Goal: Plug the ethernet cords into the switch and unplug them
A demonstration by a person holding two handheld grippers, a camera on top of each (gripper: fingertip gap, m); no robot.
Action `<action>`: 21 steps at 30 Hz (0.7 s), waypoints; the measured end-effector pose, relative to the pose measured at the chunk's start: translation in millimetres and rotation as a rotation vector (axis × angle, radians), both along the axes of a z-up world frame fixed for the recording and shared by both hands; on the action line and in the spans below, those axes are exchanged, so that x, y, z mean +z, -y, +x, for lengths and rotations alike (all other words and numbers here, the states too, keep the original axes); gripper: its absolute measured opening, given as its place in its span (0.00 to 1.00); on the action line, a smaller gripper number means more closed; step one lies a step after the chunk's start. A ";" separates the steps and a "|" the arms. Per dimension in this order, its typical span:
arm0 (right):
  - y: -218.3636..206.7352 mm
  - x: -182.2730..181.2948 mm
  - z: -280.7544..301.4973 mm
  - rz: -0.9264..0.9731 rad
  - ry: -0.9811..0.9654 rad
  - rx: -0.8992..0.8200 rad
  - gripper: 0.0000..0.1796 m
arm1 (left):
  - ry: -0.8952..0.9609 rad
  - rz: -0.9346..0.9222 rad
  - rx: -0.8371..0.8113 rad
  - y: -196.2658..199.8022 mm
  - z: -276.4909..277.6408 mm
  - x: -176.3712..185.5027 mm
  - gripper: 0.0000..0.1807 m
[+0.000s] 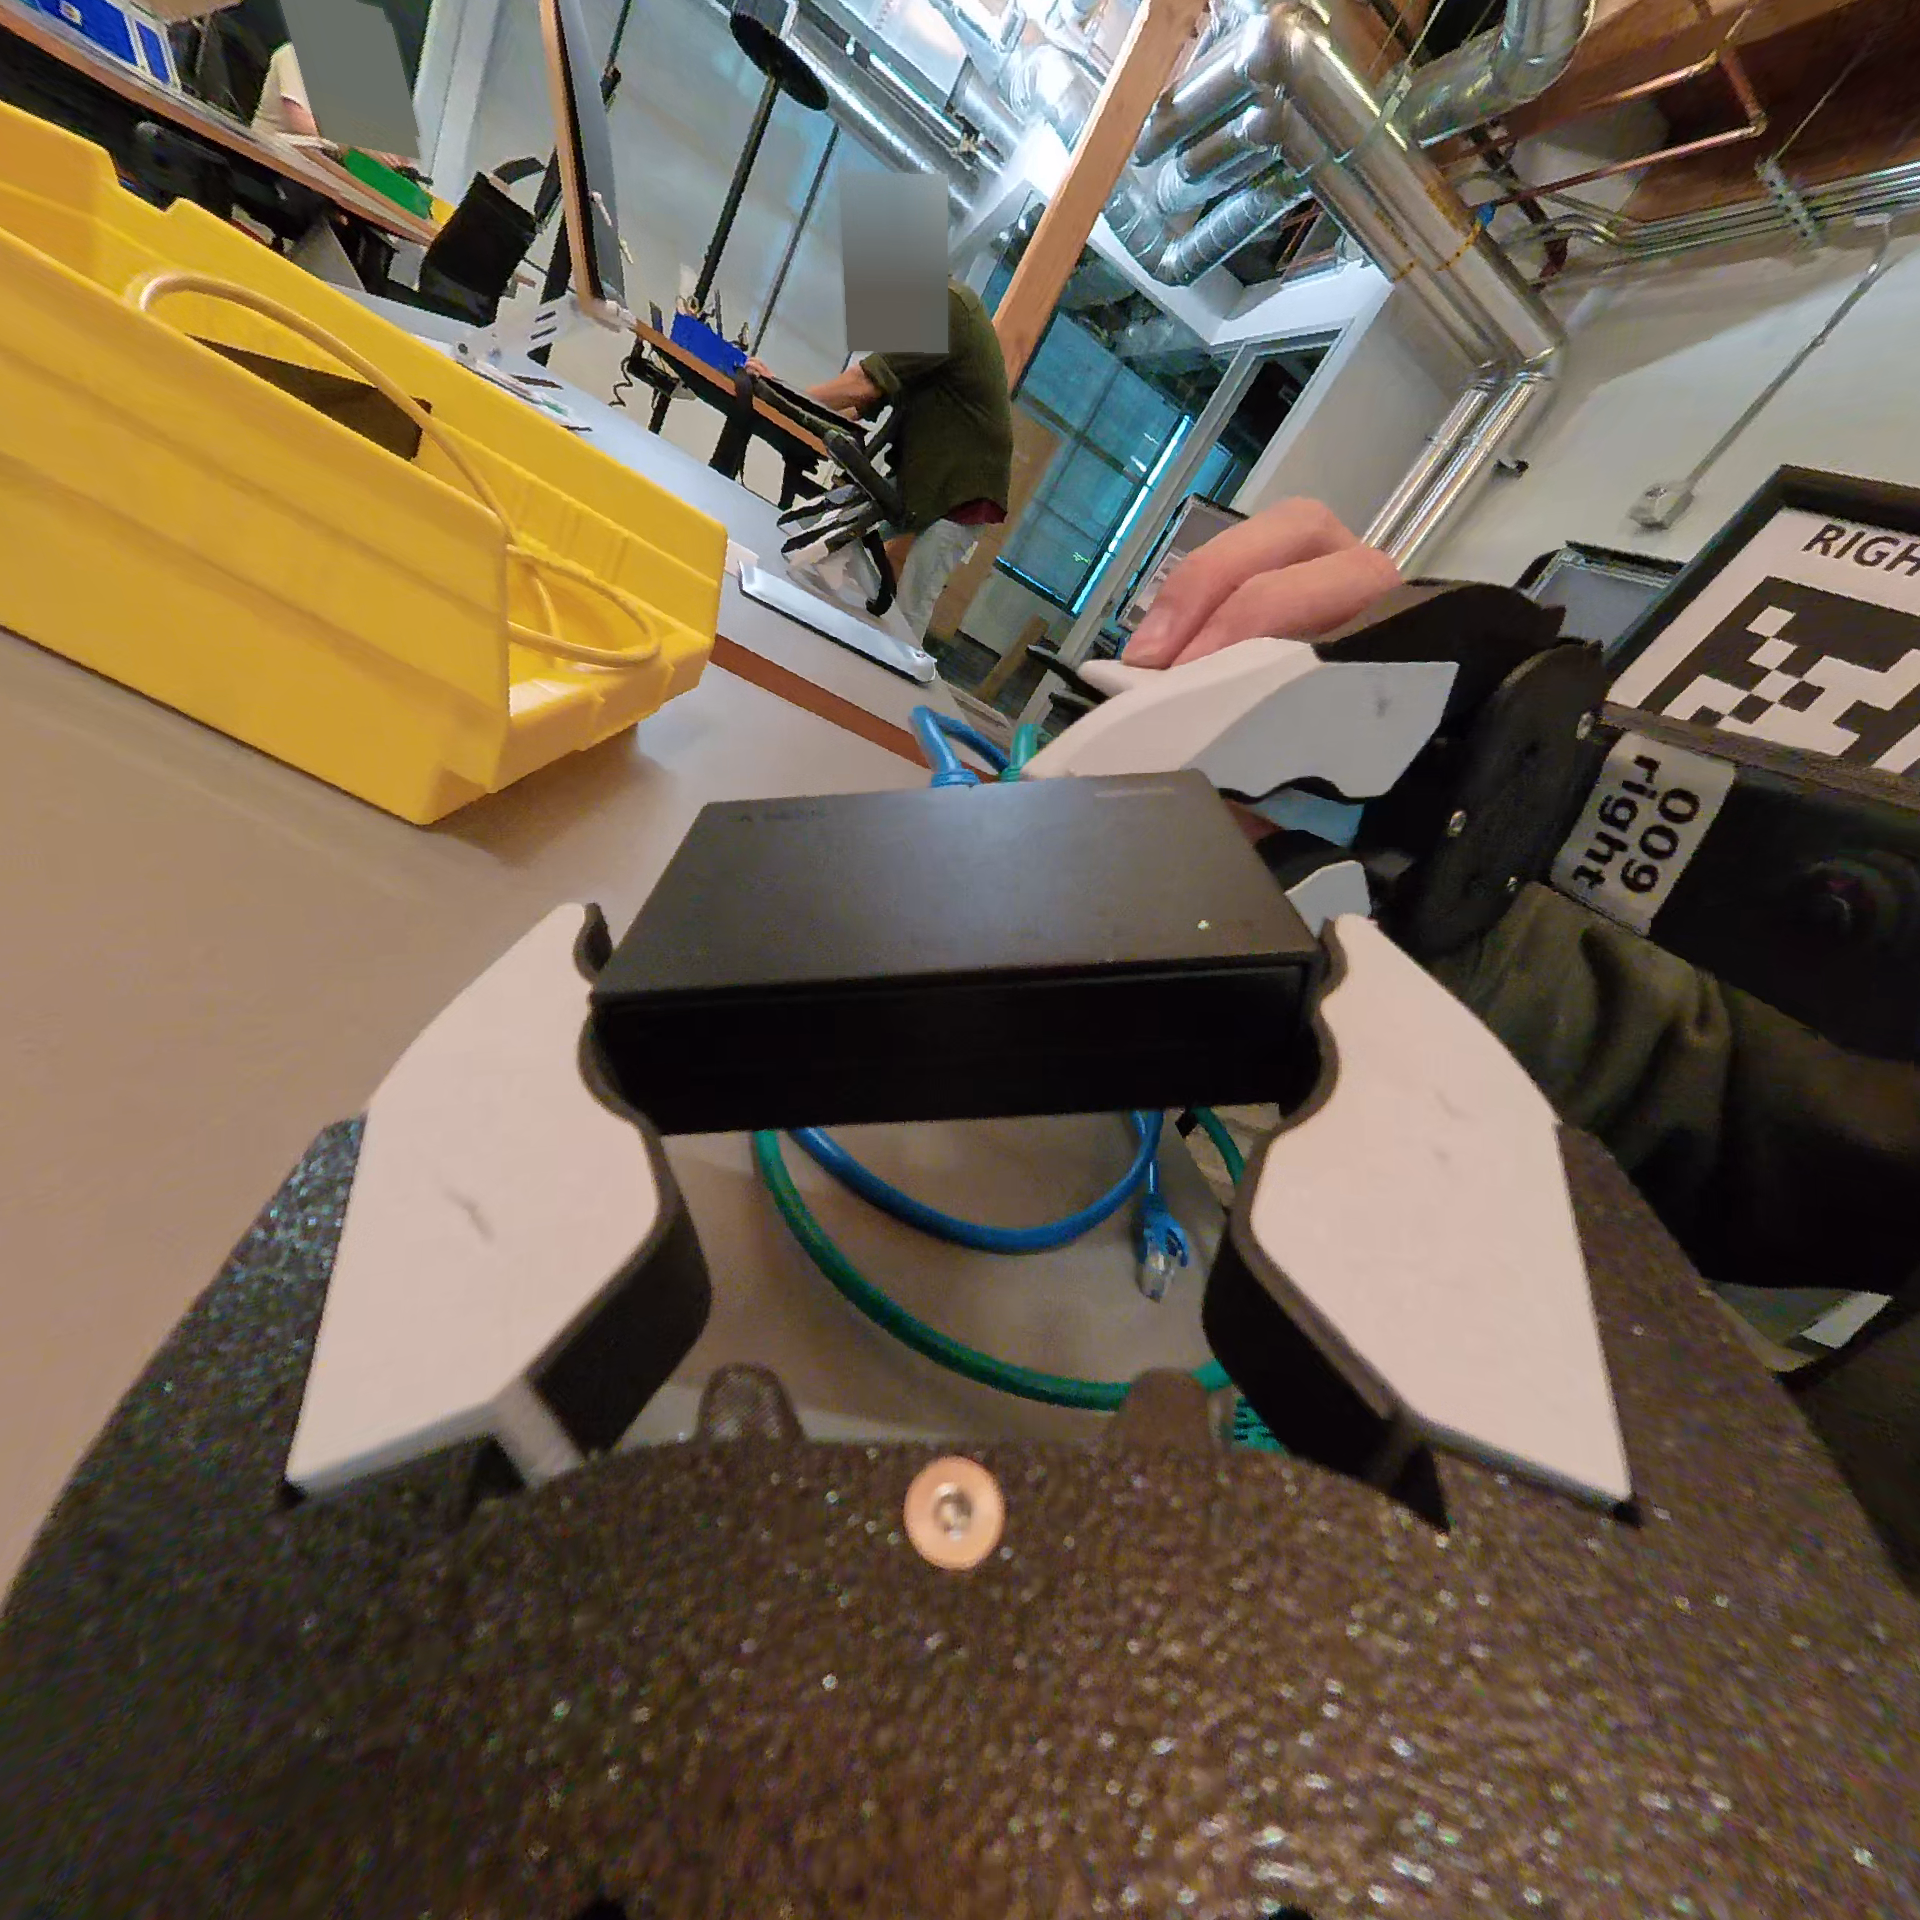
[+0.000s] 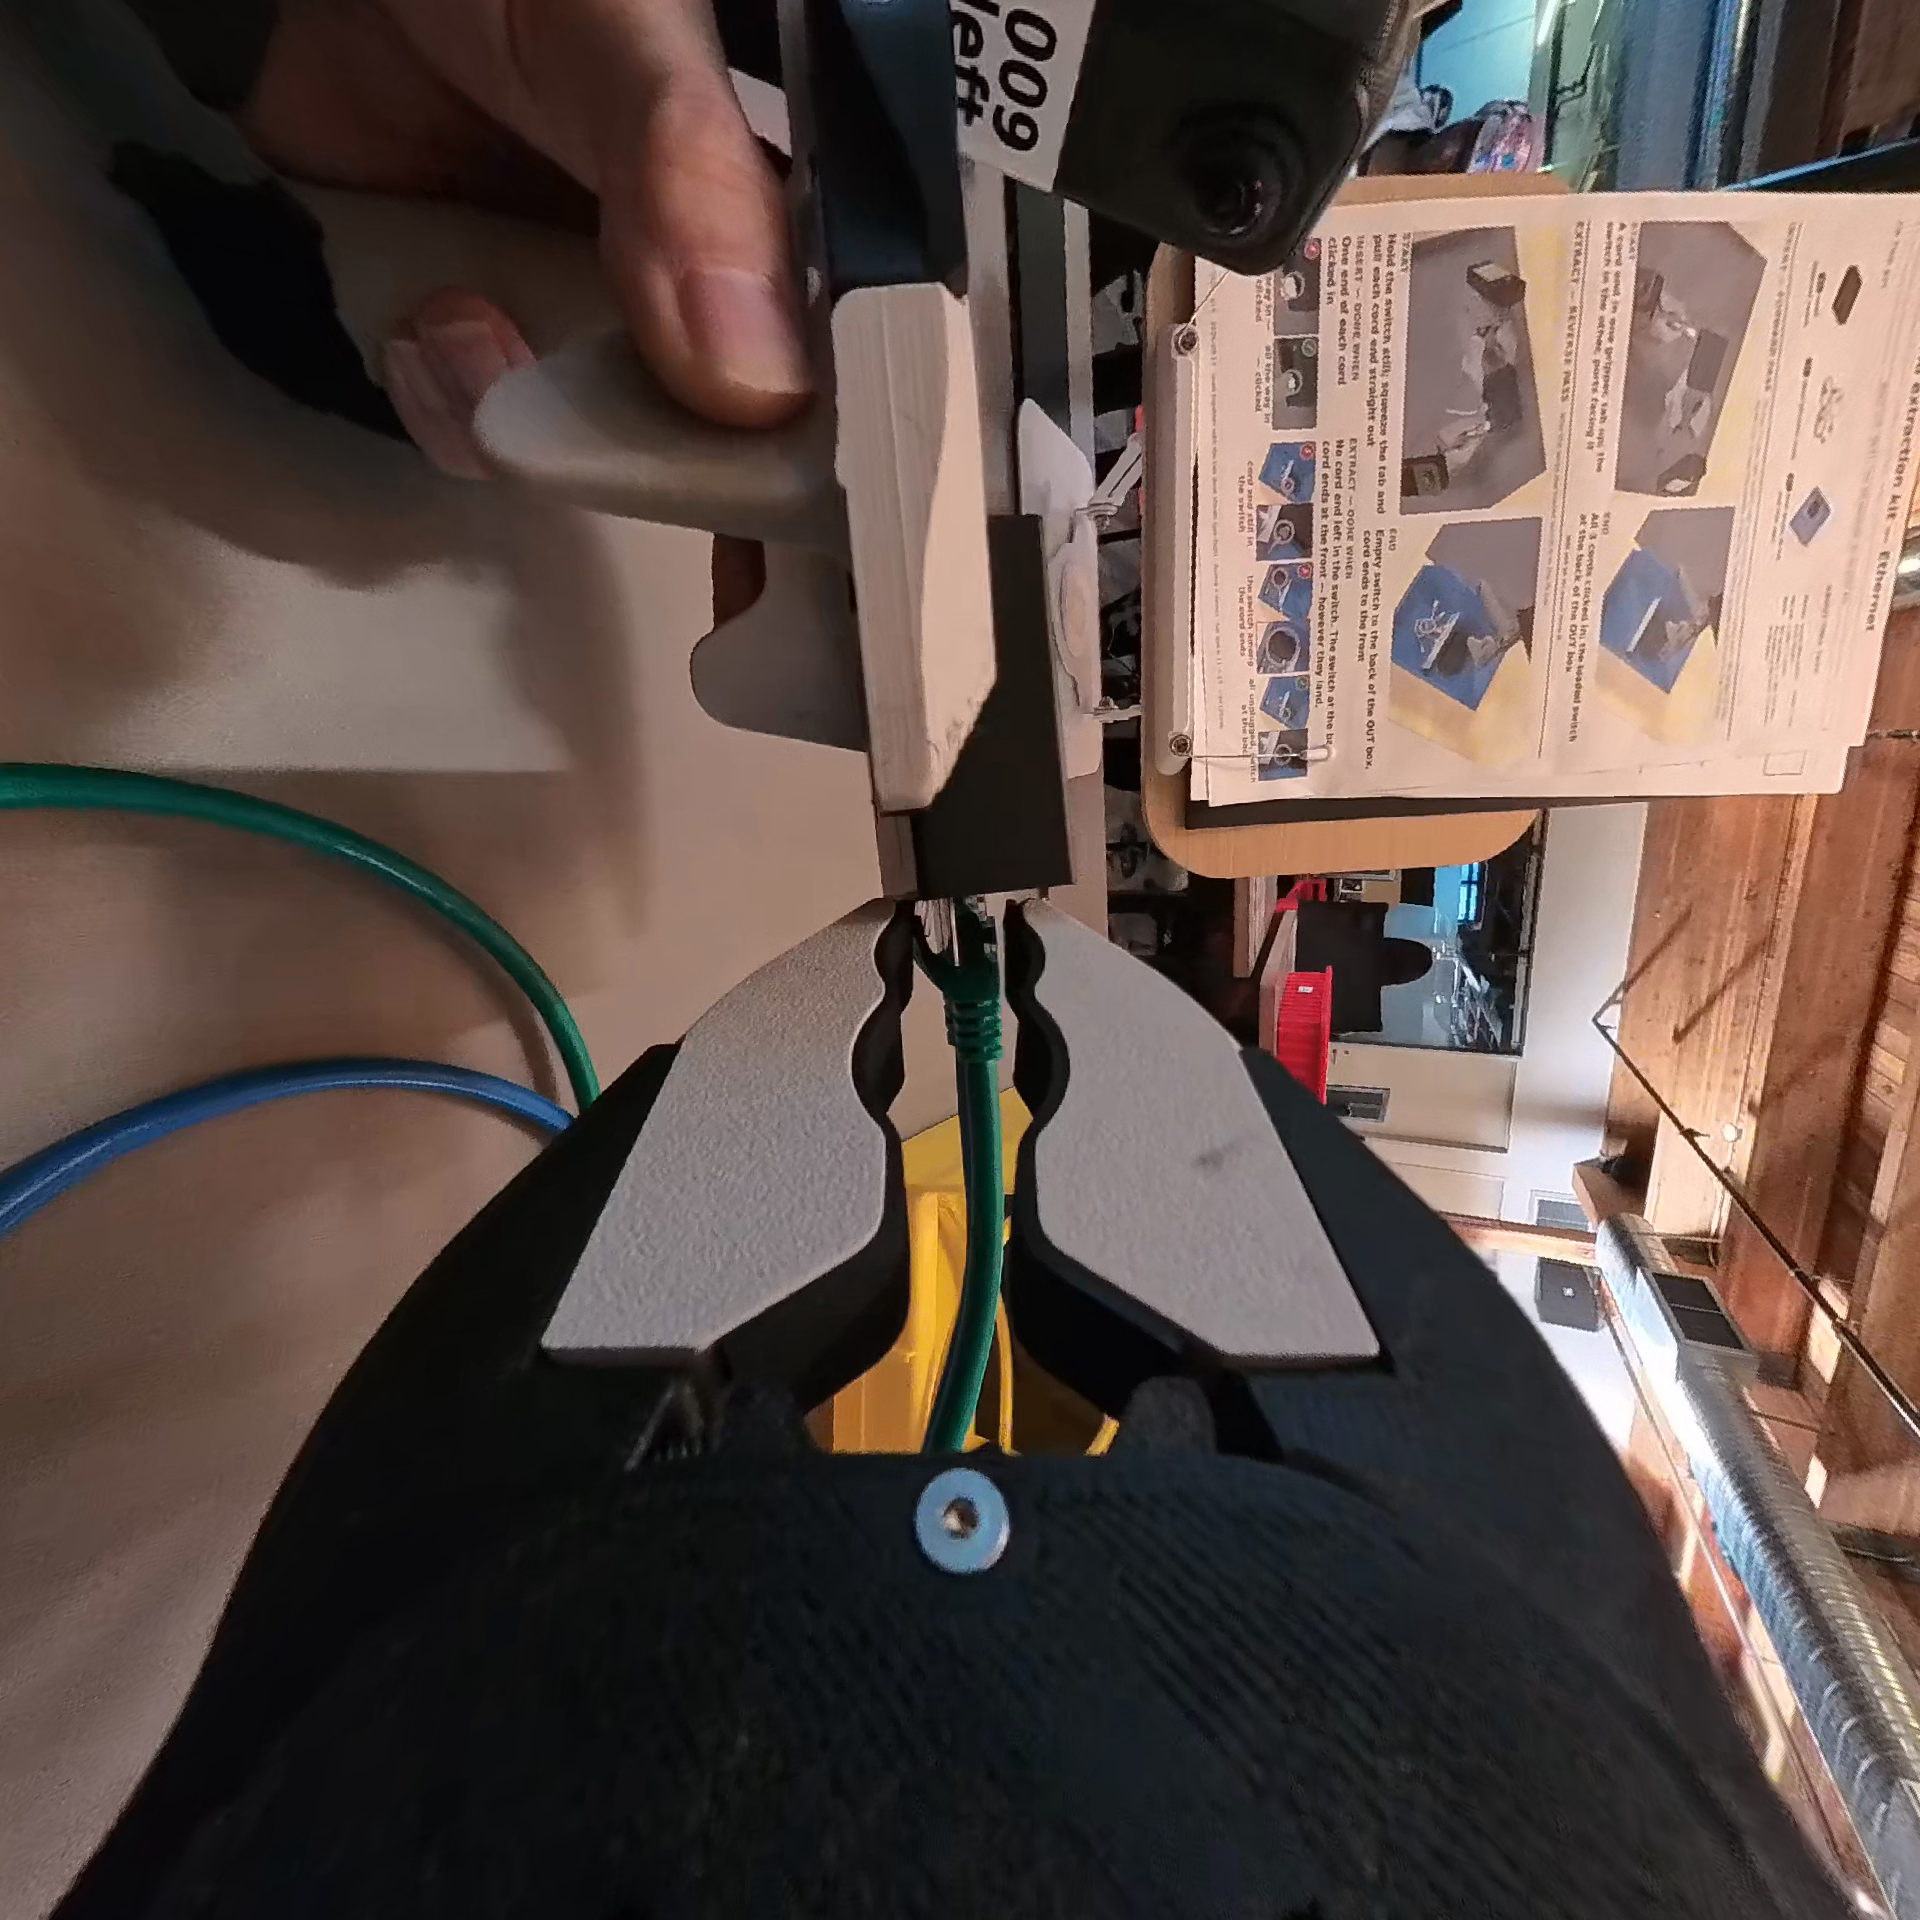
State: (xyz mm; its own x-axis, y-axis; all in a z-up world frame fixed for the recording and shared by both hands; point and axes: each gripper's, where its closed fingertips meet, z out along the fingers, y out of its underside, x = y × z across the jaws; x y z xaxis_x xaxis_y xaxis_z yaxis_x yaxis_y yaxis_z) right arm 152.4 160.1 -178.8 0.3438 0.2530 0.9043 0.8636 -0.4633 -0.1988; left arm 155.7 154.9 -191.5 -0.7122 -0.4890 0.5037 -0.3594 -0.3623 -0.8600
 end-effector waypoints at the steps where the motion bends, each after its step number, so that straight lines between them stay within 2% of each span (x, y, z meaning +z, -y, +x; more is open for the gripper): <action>1: 0.1 0.1 0.1 0.000 0.002 0.002 0.09 | 0.000 -0.001 0.000 0.0 -0.1 0.0 0.67; 14: 0.3 1.4 -3.2 0.003 0.004 0.014 0.08 | -0.004 -0.009 0.005 -2.0 0.5 0.0 0.67; 21: 0.0 0.6 -1.5 0.013 -0.056 0.012 0.08 | -0.009 0.001 0.004 -1.6 0.7 -2.0 0.67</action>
State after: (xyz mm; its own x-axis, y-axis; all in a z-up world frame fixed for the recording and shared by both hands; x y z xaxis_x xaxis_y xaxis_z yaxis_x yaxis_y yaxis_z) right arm 150.9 160.1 -178.2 0.3912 0.2462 0.8868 0.8566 -0.4498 -0.2530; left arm 156.4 156.4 -193.5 -0.7059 -0.4923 0.5093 -0.3654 -0.3628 -0.8572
